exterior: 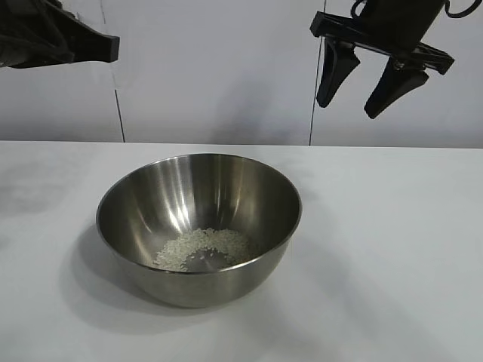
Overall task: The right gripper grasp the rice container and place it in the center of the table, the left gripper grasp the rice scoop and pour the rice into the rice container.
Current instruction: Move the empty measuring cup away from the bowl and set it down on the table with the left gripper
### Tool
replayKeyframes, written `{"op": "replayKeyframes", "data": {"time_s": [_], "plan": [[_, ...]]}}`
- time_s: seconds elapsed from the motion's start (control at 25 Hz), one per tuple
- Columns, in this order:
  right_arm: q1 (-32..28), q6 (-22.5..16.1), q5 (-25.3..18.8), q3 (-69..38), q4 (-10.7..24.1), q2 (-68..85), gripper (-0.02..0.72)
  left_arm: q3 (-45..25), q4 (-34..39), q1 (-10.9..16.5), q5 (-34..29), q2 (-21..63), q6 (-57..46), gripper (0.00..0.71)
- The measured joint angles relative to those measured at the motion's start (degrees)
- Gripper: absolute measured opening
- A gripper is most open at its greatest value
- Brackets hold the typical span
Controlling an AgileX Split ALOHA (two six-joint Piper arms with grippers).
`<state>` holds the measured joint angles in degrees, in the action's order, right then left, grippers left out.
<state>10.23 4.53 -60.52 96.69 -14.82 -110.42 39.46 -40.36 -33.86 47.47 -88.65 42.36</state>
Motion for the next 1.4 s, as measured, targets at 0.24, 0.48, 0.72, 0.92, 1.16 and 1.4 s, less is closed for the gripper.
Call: {"op": "replayKeyframes", "data": {"time_s": [0.24,0.48,0.72,0.92,1.16,1.4], "plan": [[0.0,0.0,5.9,0.0,-0.1,0.0,0.473,0.0,0.2,0.0,-0.4,0.0,-0.1,0.009],[0.0,0.0,13.2,0.0,-0.2,0.0,0.473,0.0,4.2,3.5,-1.9,0.0,-1.5,0.009],[0.0,0.0,20.4,0.0,-0.3,0.0,0.473,-0.1,25.3,12.9,-11.3,0.1,-23.2,0.009],[0.0,0.0,25.3,0.0,-0.4,0.0,0.473,-4.1,39.5,20.9,-11.5,-0.1,-42.4,0.009],[0.0,0.0,28.7,0.0,-0.4,0.0,0.473,-15.7,43.6,28.7,1.0,-3.2,-51.0,0.009],[0.0,0.0,28.8,0.0,-0.5,0.0,0.473,-20.4,47.2,29.4,15.7,-13.9,-46.0,0.009]]}}
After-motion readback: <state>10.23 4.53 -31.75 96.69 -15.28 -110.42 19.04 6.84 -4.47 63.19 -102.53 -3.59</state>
